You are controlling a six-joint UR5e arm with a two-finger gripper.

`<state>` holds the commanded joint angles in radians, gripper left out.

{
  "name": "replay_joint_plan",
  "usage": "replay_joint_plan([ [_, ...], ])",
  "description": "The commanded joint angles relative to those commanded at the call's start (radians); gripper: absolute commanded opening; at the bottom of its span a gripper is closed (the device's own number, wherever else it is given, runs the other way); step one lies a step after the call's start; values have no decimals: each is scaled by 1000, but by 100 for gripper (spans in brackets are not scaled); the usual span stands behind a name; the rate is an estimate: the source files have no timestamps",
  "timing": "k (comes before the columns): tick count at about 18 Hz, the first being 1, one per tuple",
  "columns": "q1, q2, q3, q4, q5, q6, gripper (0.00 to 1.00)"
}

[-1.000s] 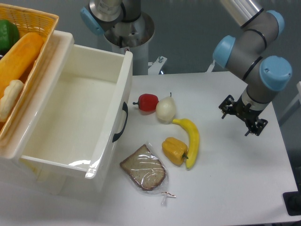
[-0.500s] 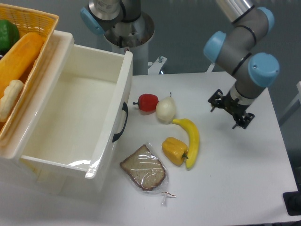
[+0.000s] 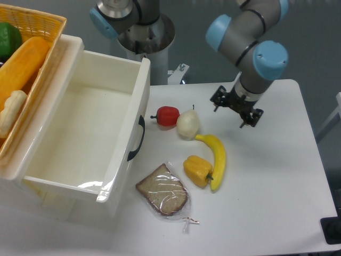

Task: Pick up the pear
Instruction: 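Move the open gripper over toward the pale pear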

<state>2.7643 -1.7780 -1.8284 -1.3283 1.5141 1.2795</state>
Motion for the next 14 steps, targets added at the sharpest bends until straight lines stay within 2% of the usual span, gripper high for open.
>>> replay_joint_plan([
  [3,-17,31,-58,1,0,-20,100],
  [6,-29,40,-87,6,9,-29,100],
  [11,-40,45,-112,12,44,-57,100],
  [14,-48,31,-104,27,41,-101,100],
])
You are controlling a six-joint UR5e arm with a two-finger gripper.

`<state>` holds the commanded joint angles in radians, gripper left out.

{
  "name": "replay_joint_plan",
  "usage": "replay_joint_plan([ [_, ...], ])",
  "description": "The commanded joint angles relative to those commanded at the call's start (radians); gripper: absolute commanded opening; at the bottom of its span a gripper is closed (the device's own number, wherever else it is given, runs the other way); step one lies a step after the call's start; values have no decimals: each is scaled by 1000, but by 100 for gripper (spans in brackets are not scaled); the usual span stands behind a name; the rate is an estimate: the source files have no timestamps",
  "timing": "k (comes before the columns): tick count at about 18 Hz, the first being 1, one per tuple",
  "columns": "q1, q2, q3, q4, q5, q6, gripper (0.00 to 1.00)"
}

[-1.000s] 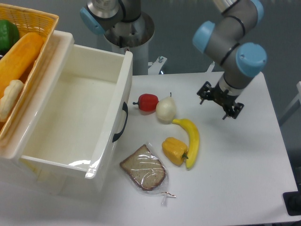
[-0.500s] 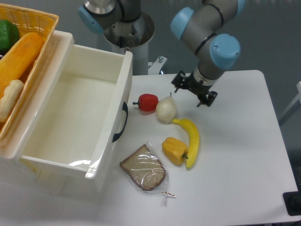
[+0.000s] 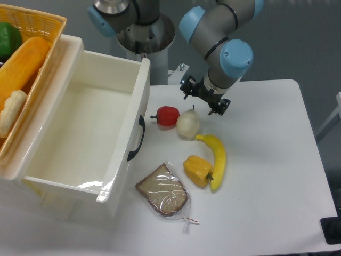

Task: Pick up the pear
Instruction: 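Move the open gripper over toward the pale pear, then lower the gripper onto the pear and close the fingers around it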

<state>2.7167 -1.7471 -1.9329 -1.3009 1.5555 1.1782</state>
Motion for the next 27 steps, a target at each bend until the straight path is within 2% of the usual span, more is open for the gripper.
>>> replay_joint_plan([
  [6,-38,-64,23,77,-5,-72,100],
  [11,-90,-124,54,98,1,-156,100],
  [27,-115,-152,43,94,44,-173,100],
])
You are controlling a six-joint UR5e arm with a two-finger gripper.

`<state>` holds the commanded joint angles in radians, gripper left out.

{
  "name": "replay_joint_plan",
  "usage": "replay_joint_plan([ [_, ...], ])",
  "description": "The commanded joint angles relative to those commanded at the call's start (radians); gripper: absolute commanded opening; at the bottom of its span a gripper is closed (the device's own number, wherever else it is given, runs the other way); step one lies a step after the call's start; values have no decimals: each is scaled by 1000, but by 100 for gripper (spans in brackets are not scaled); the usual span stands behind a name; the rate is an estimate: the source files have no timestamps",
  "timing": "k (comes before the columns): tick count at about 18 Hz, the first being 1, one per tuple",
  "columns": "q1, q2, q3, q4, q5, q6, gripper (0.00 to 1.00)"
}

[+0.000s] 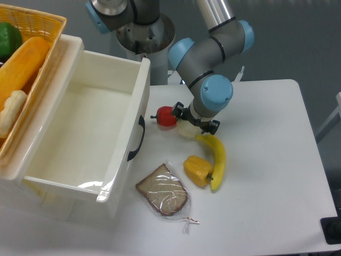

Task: Pick up the pear
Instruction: 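Lower the gripper onto the pear and close the fingers around it, then lift the grasped pear up and carry it away from the apple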

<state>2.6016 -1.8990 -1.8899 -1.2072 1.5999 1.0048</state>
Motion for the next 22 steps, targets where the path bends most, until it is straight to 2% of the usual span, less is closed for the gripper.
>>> replay_joint_plan([
  [4,-5,-18,9,0,3,0,99],
  [6,-6,-18,9,-2,5,2,92],
  [13,-8,-22,20,-3,15,8,50],
  [16,-8,-20,32,-5,17,9,37],
  [18,-8,-20,55,-12,15,11,33],
  [22,1,-20,135,-32,9,5,33],
])
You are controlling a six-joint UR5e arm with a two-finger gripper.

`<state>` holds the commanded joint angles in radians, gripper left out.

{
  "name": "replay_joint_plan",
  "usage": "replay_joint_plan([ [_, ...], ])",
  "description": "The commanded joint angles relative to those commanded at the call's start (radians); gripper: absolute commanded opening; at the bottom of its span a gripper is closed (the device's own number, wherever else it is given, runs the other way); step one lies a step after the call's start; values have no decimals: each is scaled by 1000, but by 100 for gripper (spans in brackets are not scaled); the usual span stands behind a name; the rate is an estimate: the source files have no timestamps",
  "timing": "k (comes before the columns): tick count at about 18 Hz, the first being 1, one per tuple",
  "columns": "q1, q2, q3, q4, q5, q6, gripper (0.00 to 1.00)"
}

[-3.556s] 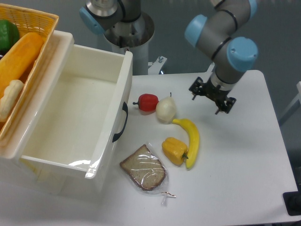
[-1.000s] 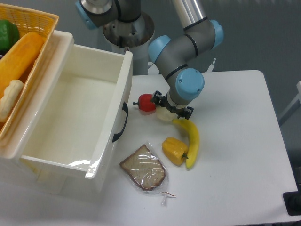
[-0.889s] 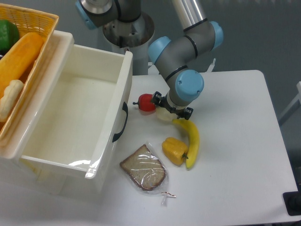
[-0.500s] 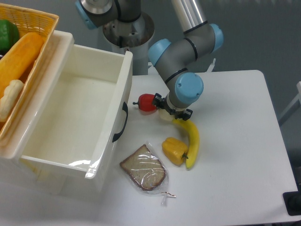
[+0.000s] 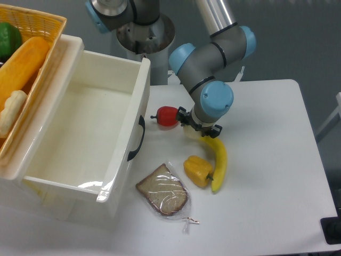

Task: Pick up the pear
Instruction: 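Lift the grasped pear up and carry it away from the apple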

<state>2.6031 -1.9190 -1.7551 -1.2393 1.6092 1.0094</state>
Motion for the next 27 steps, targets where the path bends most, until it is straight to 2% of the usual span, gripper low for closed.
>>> replay_joint_plan([
  [5,26,-26,141,-8,-31,12,29],
  [8,43,-49,207,-9,-43,89,29],
  [13,69,-64,262,-11,-37,109,34],
  [14,72,-69,270,-11,-37,109,33],
  [16,75,-83,295,-11,-37,116,18],
  [17,75,-86,310,-15,-37,129,16],
  [20,75,-98,353,-61,-37,189,17],
  [27,74,-98,378,-75,-35,210,17],
])
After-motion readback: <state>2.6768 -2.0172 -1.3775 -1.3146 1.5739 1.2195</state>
